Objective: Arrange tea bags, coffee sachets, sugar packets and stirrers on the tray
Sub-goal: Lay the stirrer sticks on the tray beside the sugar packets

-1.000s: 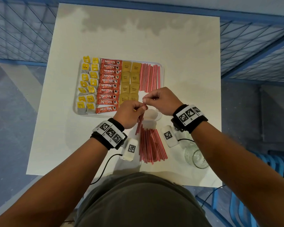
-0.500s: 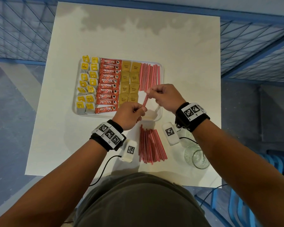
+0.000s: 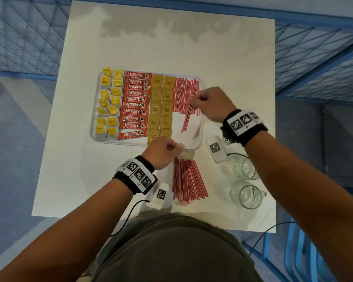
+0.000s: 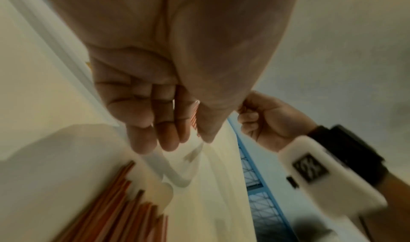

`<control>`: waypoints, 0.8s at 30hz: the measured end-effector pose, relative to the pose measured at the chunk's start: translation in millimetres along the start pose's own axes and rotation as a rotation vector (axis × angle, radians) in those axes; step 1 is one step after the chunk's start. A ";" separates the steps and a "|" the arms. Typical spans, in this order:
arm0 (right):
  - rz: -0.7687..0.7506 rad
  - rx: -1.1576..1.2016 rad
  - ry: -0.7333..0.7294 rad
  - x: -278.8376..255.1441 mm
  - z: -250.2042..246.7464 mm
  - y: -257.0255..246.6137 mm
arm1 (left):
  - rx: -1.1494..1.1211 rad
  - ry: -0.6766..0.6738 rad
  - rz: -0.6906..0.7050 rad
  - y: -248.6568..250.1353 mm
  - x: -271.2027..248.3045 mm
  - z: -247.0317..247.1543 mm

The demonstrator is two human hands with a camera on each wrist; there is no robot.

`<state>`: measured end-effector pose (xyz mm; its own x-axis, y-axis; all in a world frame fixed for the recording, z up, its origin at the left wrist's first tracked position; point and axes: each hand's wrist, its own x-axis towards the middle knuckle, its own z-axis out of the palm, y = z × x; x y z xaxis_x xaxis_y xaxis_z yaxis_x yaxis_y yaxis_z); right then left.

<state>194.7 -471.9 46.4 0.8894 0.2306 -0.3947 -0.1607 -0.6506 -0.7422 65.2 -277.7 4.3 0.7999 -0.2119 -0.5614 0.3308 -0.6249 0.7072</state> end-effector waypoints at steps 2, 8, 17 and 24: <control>0.036 -0.075 0.038 19.3 -11.0 1.4 | 0.119 -0.087 -0.042 -9.4 -2.6 4.8; 0.154 -0.244 0.065 74.0 -19.5 10.6 | 0.418 -0.175 -0.178 -23.1 -7.4 23.6; 0.267 -0.415 0.046 113.3 -3.2 30.2 | 0.519 -0.106 -0.185 -14.3 -4.8 41.7; 0.259 -0.442 0.056 113.7 -0.4 33.3 | 0.492 -0.077 -0.219 -17.9 -0.4 43.4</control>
<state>290.7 -467.6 -23.0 0.8679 -0.0099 -0.4967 -0.1932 -0.9278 -0.3191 37.2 -299.1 -26.8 0.6936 -0.0803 -0.7158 0.1973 -0.9346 0.2960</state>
